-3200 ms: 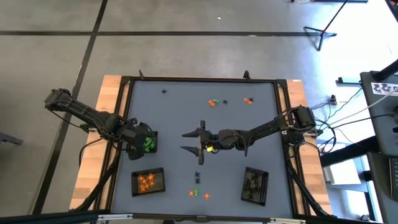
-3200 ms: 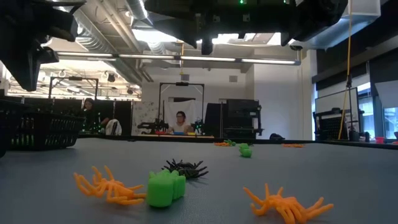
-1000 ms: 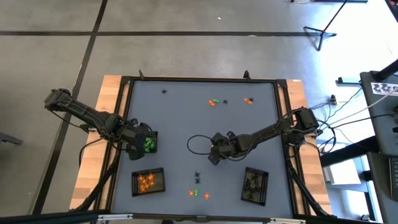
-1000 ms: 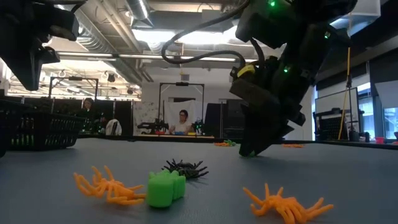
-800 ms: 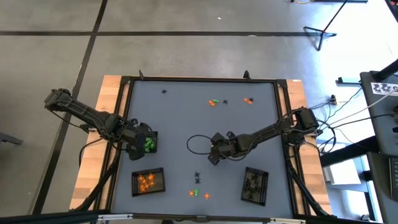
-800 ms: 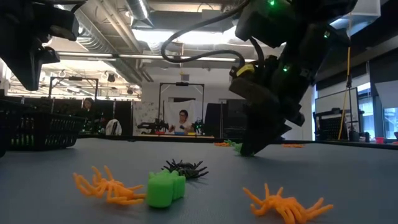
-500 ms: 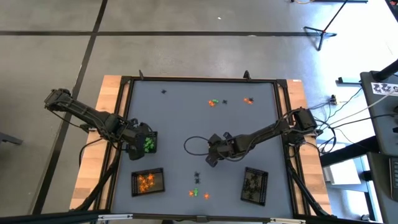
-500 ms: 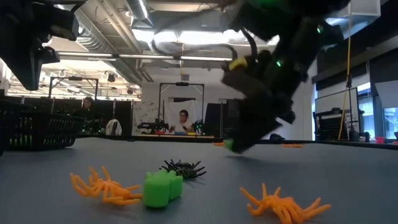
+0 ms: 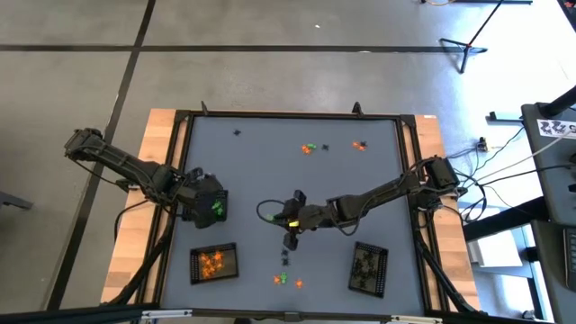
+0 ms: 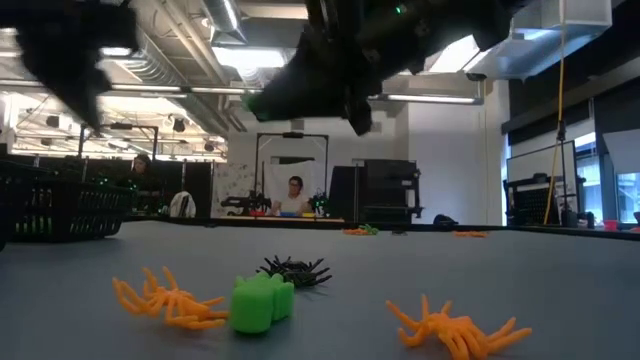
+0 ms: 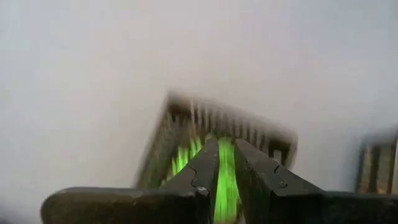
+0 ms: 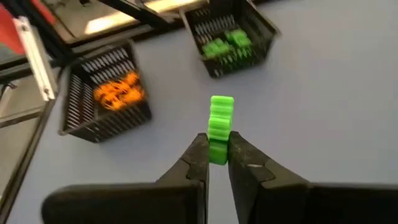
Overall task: Sort Halloween decoration
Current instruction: Put the green skeleton toy into the top black bin
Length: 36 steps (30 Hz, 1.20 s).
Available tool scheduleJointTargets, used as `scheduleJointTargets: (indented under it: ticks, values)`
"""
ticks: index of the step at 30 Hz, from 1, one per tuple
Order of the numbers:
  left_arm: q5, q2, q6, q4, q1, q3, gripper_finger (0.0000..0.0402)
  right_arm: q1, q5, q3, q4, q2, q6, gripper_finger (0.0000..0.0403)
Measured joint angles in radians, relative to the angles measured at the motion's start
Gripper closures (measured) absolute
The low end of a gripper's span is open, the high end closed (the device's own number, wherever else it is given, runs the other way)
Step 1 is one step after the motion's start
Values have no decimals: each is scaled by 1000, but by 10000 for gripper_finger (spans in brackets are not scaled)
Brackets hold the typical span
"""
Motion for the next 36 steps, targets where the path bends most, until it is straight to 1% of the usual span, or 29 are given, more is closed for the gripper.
scheduleJointTargets:
  ticks: [3,4,5,8,11,15,17,19,23,26,31,36]
  values:
    - [-188,0,10,200,0,-28,358,0,0,0,40,0,-31,377]
    - [-227,0,10,273,1,-40,358,0,0,0,41,0,-36,380]
    - [-243,0,18,349,1,-51,358,0,0,0,41,0,-44,382]
    - [-206,0,105,555,1,-84,358,0,1,0,41,0,-55,380]
    - [-93,0,204,760,1,-127,358,0,1,0,41,0,-57,372]
    - [55,15,295,1011,1,-191,358,0,2,0,45,0,-60,369]
    - [109,28,342,1080,1,-216,358,0,2,0,55,0,-70,371]
    - [122,46,372,1119,1,-230,358,0,2,0,73,0,-81,375]
    - [89,103,395,1126,3,-237,358,0,0,0,116,0,-91,376]
    - [84,147,395,1148,12,-237,358,0,-5,0,123,0,-102,373]
    - [84,209,395,1223,21,-237,358,0,-5,0,125,0,-103,371]
    - [112,230,396,1280,23,-237,358,0,-6,0,118,0,-103,371]
